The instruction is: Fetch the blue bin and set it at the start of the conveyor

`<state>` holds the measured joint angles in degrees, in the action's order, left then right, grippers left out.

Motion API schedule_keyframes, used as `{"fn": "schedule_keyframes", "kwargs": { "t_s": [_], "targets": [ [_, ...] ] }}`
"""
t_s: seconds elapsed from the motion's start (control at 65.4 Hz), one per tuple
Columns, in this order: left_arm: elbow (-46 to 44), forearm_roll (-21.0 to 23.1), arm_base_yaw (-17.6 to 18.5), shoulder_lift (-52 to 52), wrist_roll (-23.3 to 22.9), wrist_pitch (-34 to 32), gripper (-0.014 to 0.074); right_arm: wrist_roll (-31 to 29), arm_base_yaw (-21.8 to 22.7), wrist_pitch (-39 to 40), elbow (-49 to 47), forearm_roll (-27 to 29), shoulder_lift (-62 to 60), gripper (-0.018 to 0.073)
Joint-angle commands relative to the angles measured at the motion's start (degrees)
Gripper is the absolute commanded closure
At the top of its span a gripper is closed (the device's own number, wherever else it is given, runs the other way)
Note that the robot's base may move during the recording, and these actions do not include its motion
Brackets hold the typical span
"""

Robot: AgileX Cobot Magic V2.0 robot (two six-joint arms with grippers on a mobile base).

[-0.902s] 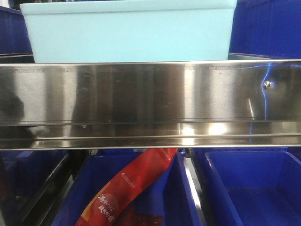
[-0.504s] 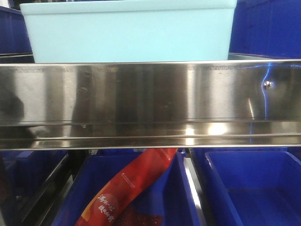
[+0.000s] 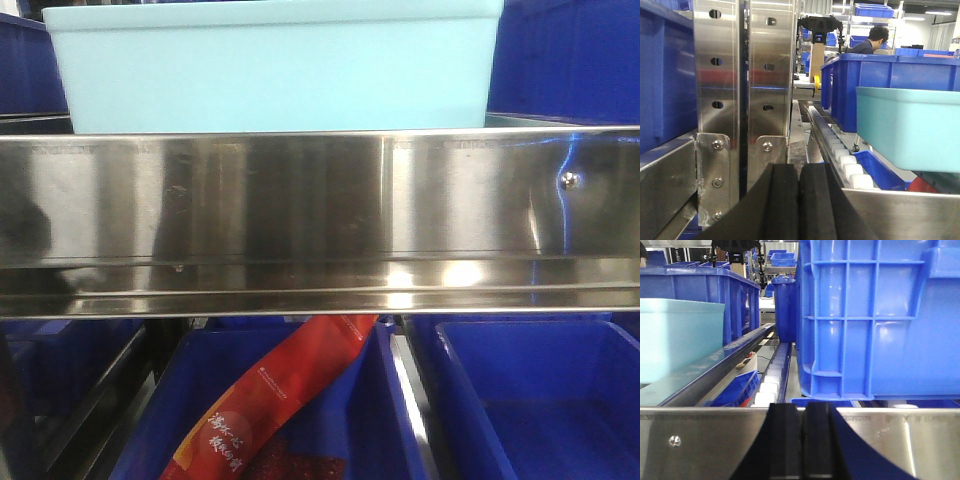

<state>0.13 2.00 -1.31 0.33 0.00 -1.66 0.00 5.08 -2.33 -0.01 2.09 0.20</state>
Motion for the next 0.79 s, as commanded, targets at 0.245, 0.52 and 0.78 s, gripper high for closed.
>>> {"fn": "schedule_keyframes", "kwargs": {
  "t_s": [0.245, 0.52, 0.78],
  "targets": [
    [-1.9, -0.24, -0.12, -0.33, 0.0, -2.47, 0.0707, 0.31, 0.36, 6.17, -0.37, 0.07, -0.2, 0.0726],
    [-16.64, -0.96, -0.12, -0.16, 0.0, 15.23, 0.0707, 0.31, 0.36, -10.4, -17.08, 0.07, 0.28, 0.0726],
    [-30.7, -0.85, -0.12, 13.23, 0.0, 27.38, 0.0707, 0.0, 0.36, -20.68, -31.85, 0.07, 13.26, 0.0726]
  ]
}}
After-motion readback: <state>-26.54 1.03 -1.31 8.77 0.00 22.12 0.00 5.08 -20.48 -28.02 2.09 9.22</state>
